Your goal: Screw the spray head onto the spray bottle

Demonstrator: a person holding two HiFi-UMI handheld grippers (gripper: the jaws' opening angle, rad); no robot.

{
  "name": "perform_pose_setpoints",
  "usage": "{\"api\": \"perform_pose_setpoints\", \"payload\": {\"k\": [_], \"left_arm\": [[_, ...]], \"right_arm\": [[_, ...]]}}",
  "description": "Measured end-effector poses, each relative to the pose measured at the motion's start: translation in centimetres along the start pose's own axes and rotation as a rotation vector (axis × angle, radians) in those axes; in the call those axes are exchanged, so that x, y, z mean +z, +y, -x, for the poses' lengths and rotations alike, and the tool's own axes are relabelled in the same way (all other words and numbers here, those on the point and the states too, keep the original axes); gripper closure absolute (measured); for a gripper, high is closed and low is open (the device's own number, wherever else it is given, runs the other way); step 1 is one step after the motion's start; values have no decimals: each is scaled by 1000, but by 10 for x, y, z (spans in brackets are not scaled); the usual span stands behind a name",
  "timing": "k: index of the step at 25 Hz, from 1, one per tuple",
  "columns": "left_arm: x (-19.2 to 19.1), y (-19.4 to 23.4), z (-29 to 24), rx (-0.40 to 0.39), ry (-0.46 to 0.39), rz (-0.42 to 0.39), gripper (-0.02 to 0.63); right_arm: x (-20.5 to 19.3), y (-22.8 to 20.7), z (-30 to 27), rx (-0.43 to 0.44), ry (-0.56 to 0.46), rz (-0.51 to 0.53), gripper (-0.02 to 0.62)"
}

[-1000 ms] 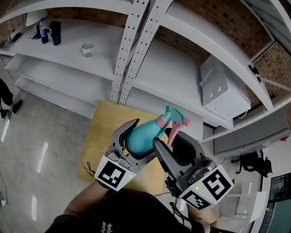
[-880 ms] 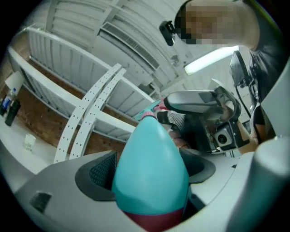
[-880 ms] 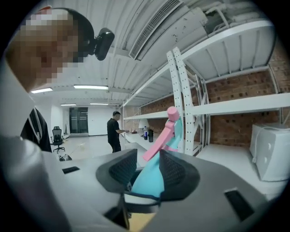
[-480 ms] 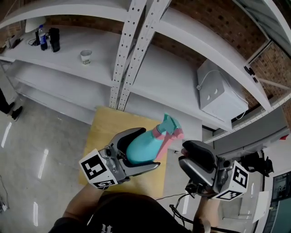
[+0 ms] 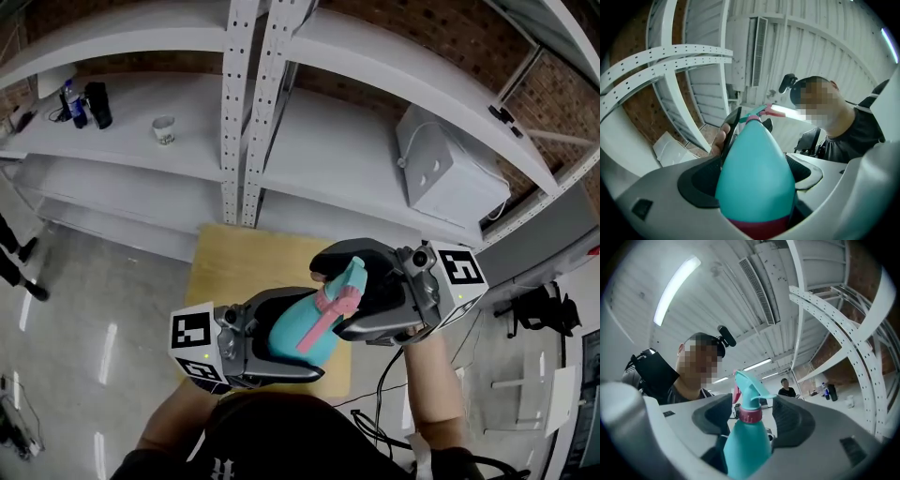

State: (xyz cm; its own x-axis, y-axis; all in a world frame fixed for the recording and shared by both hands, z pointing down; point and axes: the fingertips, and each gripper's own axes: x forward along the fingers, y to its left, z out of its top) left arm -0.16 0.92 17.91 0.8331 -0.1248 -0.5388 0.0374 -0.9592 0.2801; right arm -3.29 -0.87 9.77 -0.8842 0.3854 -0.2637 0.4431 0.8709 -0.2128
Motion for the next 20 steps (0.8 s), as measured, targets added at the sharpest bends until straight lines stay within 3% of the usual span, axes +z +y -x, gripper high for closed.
{"api": "perform_pose_setpoints", "payload": {"k": [2,5,9,13,18,20], "left_arm": [[-3,2,2,9,5,1,183],[-4,7,7,45,11,-12,183],[-3,22,13,177,59,-105,183],[-3,46,23,421,135,-299,183],[-10,74,40,745,319,-655,183],[-11,81,44,834,334,-731,183]], "right_arm": [[1,-2,-3,-17,15,8,340],[-1,-8,-1,-81,31,13,438],[-6,-23,2,-223,78,29,451],[-12,-49,15,-464,93,-23,451],[-24,-75,32,-747,104,-75,451],[-28,-81,37,-831,116,-75,451]]}}
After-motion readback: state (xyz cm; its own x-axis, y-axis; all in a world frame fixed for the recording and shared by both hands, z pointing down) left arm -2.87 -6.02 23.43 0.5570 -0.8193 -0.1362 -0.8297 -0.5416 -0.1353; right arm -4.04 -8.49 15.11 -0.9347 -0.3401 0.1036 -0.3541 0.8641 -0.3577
